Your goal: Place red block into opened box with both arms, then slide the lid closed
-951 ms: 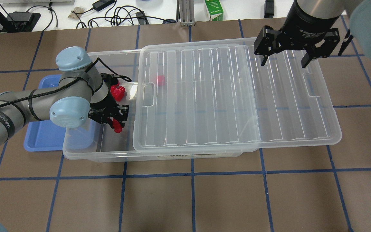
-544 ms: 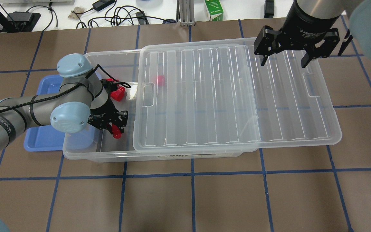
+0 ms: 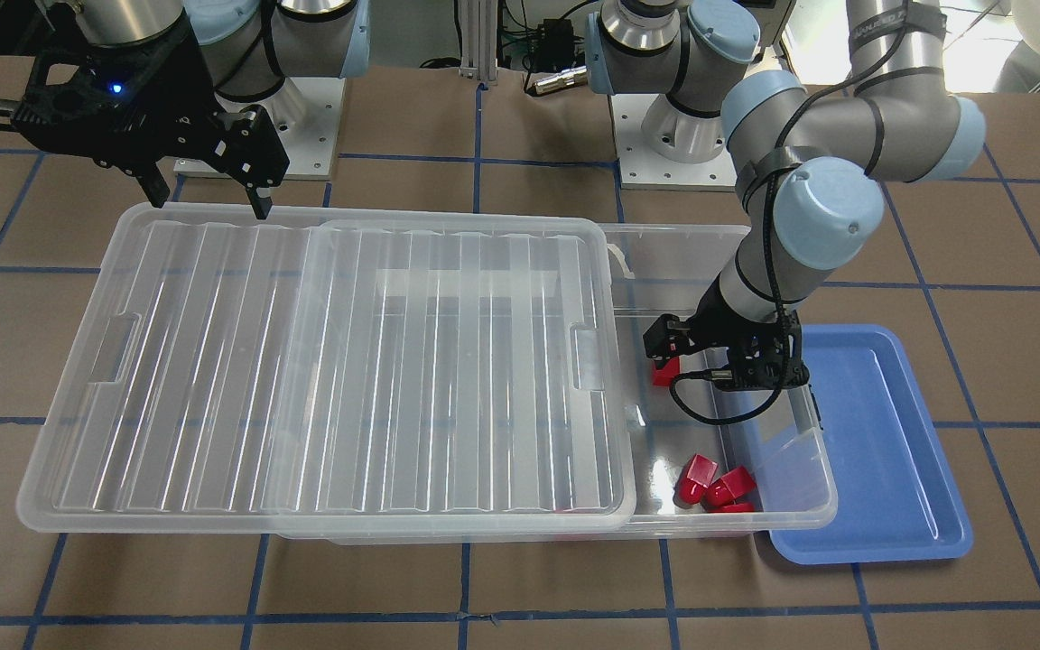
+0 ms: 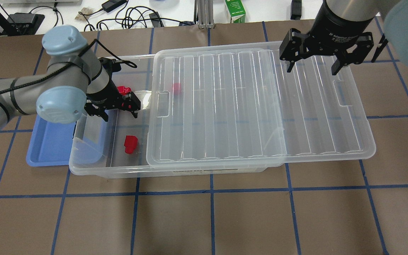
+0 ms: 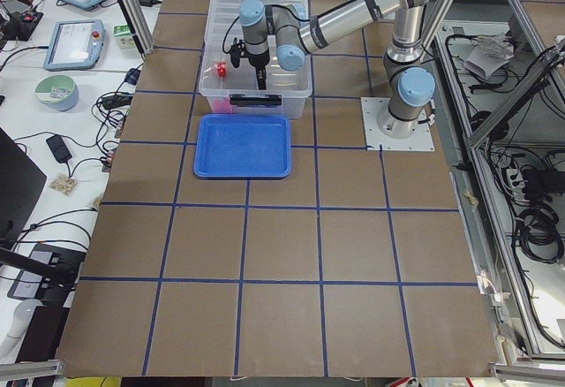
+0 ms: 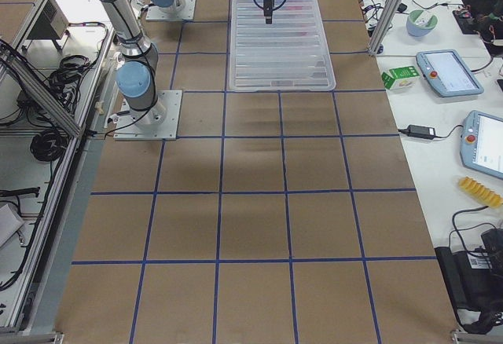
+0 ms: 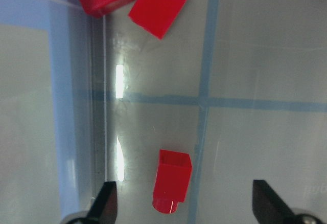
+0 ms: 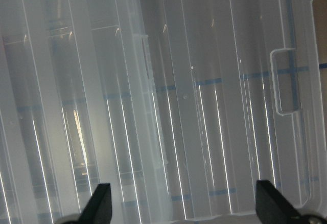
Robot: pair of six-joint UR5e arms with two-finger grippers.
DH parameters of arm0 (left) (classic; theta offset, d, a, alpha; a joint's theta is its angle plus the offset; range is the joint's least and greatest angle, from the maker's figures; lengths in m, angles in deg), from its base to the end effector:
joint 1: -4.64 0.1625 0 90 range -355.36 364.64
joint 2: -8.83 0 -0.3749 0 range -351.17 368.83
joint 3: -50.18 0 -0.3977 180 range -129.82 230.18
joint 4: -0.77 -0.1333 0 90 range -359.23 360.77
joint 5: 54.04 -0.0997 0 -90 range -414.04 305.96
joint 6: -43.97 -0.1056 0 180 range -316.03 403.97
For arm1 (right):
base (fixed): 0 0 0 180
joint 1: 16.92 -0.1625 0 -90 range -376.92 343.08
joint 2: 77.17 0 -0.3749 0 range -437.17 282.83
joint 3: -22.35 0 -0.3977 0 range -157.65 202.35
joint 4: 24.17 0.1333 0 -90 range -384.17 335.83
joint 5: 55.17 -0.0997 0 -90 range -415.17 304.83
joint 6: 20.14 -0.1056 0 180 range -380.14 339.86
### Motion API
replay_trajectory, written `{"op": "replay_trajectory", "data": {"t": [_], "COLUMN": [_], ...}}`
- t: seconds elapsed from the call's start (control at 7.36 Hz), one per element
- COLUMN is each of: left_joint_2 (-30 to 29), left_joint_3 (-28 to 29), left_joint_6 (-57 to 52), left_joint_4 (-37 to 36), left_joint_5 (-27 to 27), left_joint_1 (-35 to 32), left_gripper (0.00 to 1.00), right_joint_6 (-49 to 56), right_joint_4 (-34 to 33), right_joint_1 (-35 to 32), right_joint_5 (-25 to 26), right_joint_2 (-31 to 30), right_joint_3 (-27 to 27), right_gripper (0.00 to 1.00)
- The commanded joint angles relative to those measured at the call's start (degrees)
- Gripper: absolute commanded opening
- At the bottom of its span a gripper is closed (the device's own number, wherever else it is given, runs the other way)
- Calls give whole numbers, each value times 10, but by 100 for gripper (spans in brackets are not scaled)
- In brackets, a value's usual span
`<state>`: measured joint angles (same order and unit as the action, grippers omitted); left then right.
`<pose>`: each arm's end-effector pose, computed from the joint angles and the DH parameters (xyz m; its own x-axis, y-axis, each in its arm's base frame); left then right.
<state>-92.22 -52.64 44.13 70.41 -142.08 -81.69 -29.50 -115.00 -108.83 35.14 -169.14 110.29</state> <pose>-0.1028 -0.5363 0.2581 -0.9970 -0.0688 0.0340 -0.0667 0.9959 0.0613 0.1491 -0.4874 0.4684 -0.9915 0.1295 -0.0085 0.1298 0.9879 -0.0845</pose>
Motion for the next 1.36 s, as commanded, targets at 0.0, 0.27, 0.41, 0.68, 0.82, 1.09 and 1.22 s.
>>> {"op": "replay_trajectory", "data": {"t": [0.0,0.27,0.41,0.68,0.82,1.09,1.22], "left_joint_2": [33,73,94,119,118,108,110], "left_joint_3": [117,168,163,159,157,156,160], "left_joint_6": [-1,-1,-4,-14,-15,-13,-14], "left_joint_4": [147,209,208,203,205,204,202], "left_joint_5": [0,-4,-4,-3,-7,-7,-6], "left_joint_1": [-2,-2,-3,-9,-10,-14,-14], "left_gripper": [100,100,100,100,100,100,100], "right_joint_6": [46,220,284,397,396,397,395], "right_joint_4": [-1,1,-3,-134,-167,-273,-274], "right_joint_1": [41,174,223,264,267,267,267], "right_joint_5": [2,0,-2,11,11,16,16], "right_joint_2": [0,2,11,29,28,37,40], "right_joint_3": [-1,1,17,86,140,214,223], "right_gripper": [100,100,100,100,100,100,100]}}
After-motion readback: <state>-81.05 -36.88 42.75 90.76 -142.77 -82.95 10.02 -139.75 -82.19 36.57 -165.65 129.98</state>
